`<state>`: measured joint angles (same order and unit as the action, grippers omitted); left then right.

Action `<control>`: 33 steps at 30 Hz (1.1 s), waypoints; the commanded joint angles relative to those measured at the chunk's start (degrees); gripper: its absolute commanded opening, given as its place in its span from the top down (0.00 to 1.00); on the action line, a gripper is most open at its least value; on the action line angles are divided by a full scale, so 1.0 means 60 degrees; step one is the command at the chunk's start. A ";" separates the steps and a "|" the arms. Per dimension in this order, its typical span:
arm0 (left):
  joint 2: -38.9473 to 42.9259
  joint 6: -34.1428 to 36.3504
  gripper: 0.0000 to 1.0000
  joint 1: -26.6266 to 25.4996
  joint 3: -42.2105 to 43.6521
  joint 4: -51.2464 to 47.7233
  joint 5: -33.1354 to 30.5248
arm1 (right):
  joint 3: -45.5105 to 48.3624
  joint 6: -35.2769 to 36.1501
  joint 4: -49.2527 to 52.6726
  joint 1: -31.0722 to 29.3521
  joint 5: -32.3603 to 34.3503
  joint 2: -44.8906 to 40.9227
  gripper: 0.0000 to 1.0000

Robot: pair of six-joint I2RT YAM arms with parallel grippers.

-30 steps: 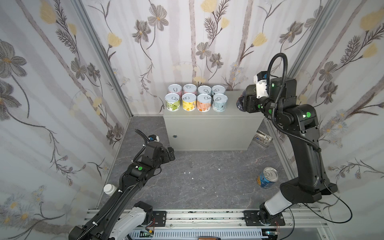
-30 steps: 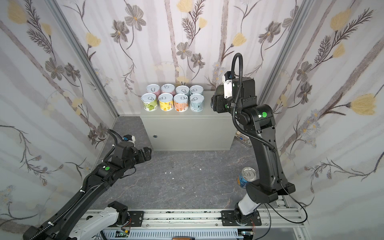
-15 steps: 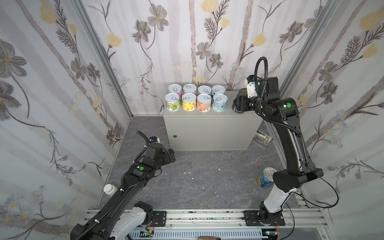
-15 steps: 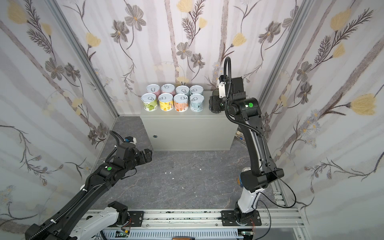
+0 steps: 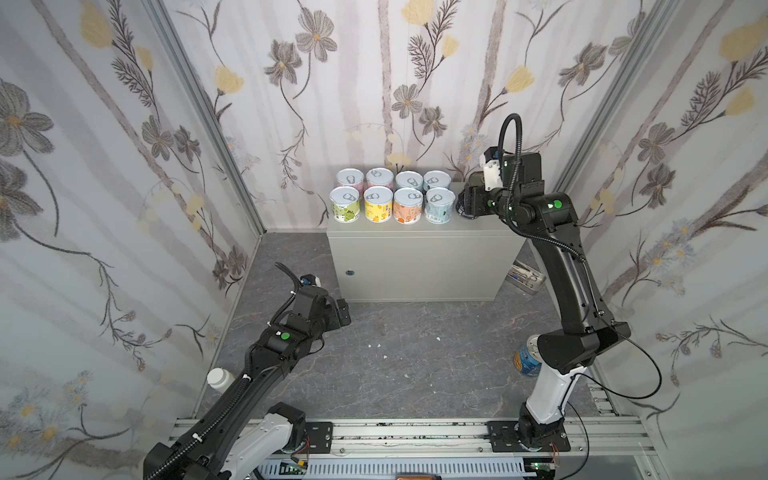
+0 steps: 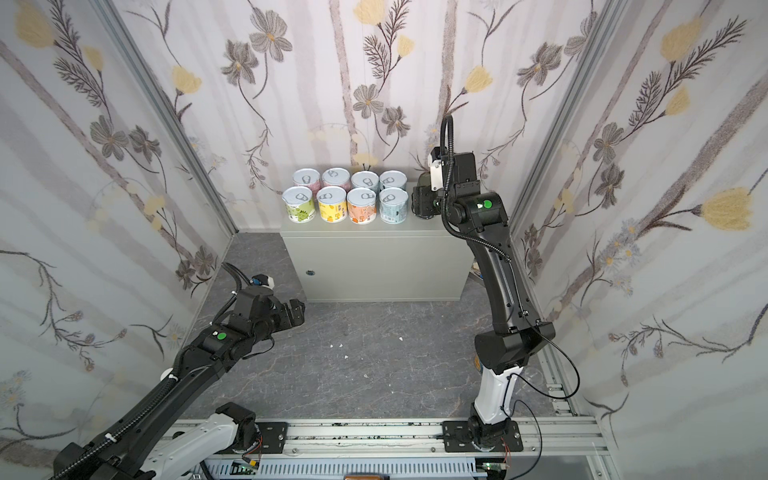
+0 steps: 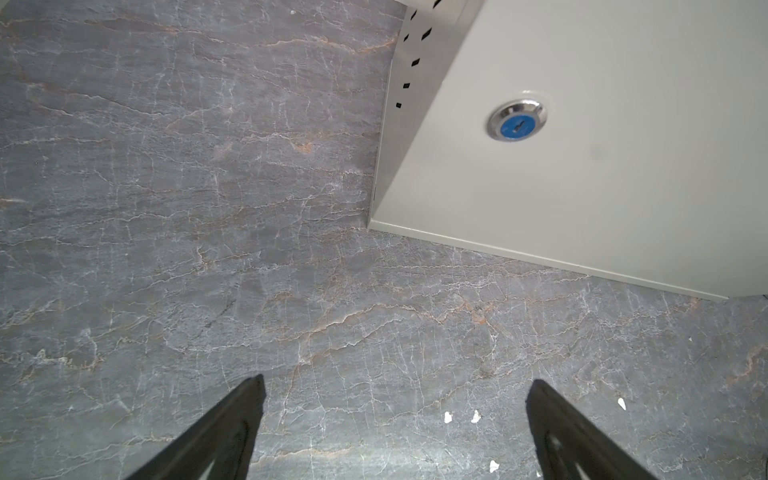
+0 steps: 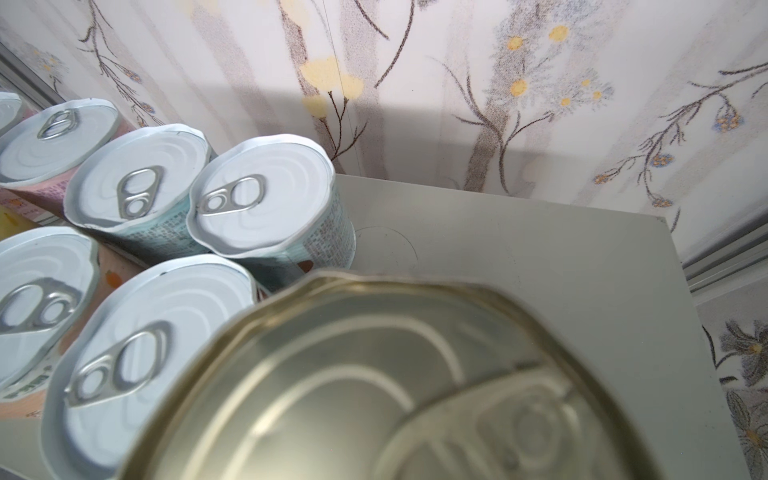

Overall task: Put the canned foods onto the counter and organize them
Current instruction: 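Carry the navy can over the cabinet top beside the teal cans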

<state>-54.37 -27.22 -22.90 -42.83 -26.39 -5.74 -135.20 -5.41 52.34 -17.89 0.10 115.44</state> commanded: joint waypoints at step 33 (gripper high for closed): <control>0.0372 -0.0024 0.00 0.0037 -0.0142 0.0136 0.0048 | -0.0026 0.0126 -0.1479 0.0182 -0.0007 -0.0850 0.00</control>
<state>-52.40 -27.22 -22.72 -43.07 -26.39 -5.32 -135.20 -4.93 46.96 -16.95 0.38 111.70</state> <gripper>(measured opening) 0.997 0.996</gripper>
